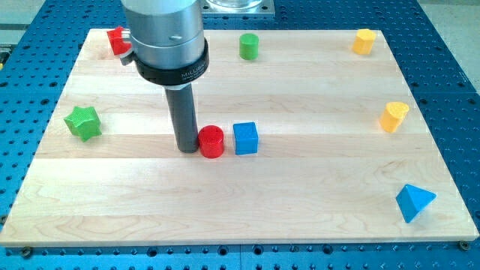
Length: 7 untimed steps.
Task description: Place the green star vertically to the red star
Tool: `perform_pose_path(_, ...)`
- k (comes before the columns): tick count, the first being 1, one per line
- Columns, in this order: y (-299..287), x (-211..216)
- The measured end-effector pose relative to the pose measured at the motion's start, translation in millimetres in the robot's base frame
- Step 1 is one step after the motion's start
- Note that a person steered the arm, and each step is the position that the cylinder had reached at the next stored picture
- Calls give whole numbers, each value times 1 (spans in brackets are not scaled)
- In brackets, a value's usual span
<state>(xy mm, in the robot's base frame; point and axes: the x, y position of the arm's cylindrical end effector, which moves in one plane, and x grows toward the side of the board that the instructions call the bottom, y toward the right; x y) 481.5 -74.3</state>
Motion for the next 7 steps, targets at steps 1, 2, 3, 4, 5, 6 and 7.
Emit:
perform_pose_path(1, -12, 0)
perform_pose_path(2, -39, 6)
perform_pose_path(3, -79, 33)
perform_pose_path(4, -142, 46)
perform_pose_path(5, -215, 48)
perform_pose_path(6, -230, 21)
perform_pose_path(7, -227, -4)
